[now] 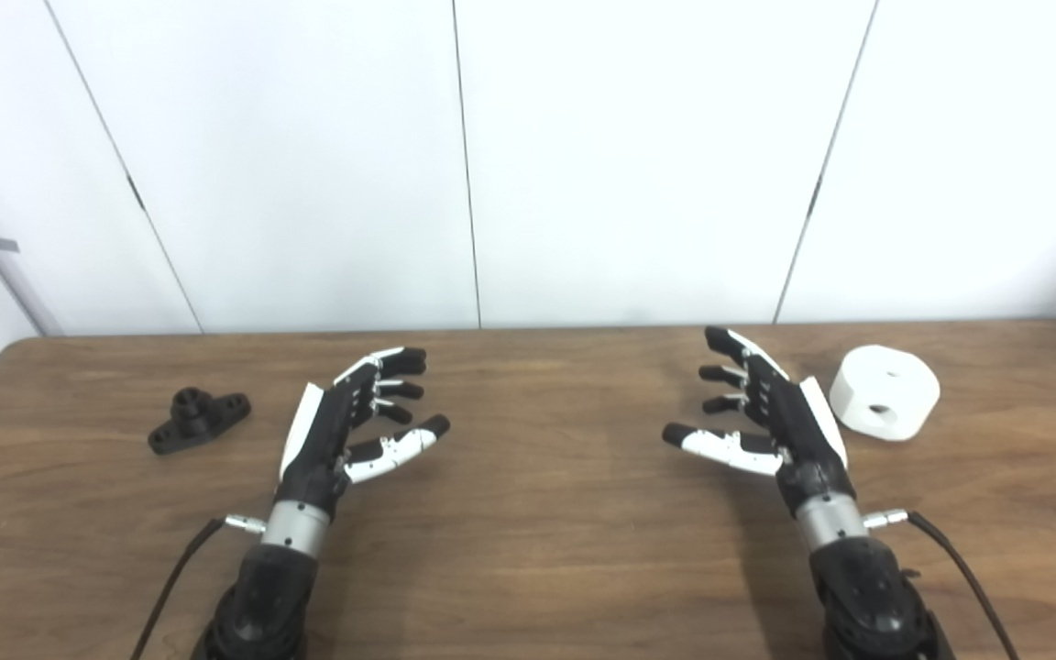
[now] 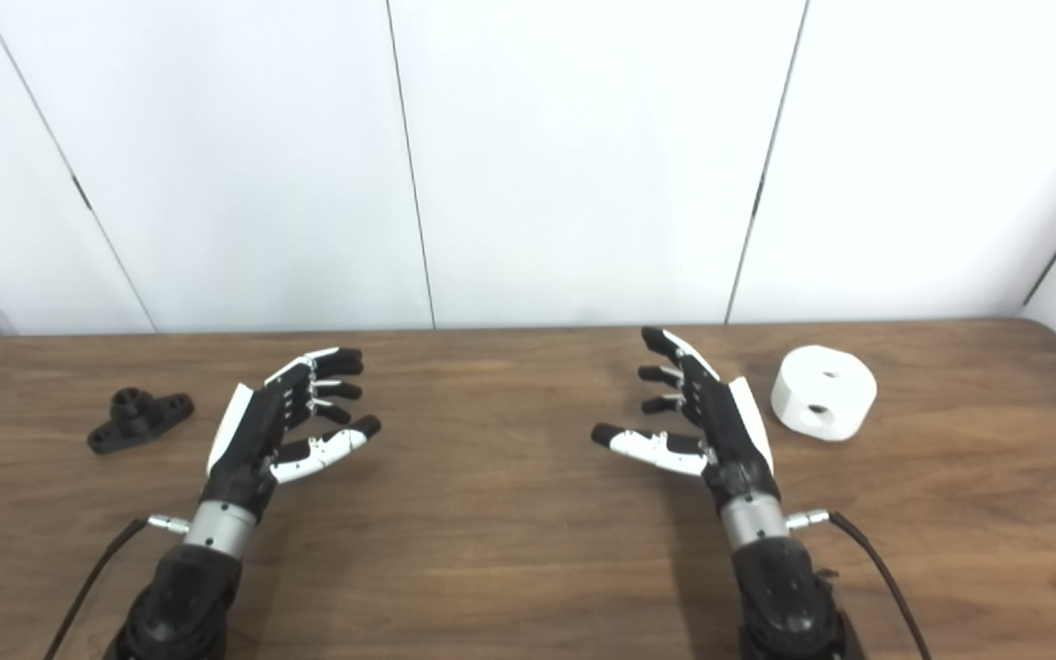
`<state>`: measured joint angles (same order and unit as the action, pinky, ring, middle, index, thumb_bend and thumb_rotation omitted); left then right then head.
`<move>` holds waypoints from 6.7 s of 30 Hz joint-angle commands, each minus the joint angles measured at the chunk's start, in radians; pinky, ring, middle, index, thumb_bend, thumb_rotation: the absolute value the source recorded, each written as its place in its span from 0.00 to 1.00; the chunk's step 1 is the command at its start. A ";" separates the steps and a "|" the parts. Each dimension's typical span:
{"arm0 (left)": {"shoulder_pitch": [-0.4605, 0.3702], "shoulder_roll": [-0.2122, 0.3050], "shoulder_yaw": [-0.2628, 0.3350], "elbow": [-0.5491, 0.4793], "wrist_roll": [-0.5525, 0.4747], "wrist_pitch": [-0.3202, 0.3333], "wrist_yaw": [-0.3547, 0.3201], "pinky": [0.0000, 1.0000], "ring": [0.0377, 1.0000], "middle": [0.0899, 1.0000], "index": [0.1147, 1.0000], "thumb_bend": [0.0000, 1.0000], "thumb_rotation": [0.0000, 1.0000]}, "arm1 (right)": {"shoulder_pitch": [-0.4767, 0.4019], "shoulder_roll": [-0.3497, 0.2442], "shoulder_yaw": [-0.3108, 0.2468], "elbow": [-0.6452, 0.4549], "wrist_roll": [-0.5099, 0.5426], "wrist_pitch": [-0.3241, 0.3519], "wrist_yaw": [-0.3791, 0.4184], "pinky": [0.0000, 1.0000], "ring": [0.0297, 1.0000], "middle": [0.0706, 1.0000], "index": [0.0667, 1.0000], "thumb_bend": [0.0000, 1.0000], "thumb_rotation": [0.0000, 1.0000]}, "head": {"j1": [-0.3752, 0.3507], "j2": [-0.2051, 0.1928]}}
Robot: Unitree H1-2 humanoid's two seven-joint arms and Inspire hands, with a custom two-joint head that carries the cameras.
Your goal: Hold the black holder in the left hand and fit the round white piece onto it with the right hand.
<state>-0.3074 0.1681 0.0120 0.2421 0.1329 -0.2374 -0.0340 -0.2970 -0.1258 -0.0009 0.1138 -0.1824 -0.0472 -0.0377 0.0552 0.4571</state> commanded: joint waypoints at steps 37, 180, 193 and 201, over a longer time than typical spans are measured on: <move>0.045 -0.061 -0.025 -0.003 0.047 -0.097 0.070 0.55 0.68 0.74 0.71 0.65 0.17 | 0.061 -0.032 -0.014 -0.031 0.069 -0.130 0.033 0.67 0.77 0.85 0.86 0.68 0.20 | 0.334 -0.014; -0.111 0.437 -0.059 0.187 0.497 0.430 0.144 0.97 1.00 0.97 0.72 0.85 0.30 | 0.119 -0.047 -0.027 -0.346 0.061 0.166 0.077 0.67 0.78 0.89 0.87 0.55 0.00 | 0.396 0.027; -0.112 0.427 -0.087 0.239 0.482 0.415 0.174 0.95 0.98 0.93 0.66 0.81 0.21 | 0.125 -0.050 -0.026 -0.371 0.049 0.182 0.078 0.66 0.77 0.88 0.87 0.54 0.00 | 0.384 0.043; -0.116 0.400 -0.103 0.280 0.426 0.384 0.161 1.00 1.00 0.90 0.43 0.54 0.06 | 0.128 -0.051 -0.028 -0.380 0.043 0.188 0.075 0.65 0.76 0.88 0.86 0.53 0.00 | 0.379 0.052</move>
<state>-0.4035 0.5803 -0.0723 0.4999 0.5560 0.1594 0.1332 -0.1446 -0.1637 -0.0223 -0.2282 -0.1382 0.1550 0.0388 0.4357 0.5093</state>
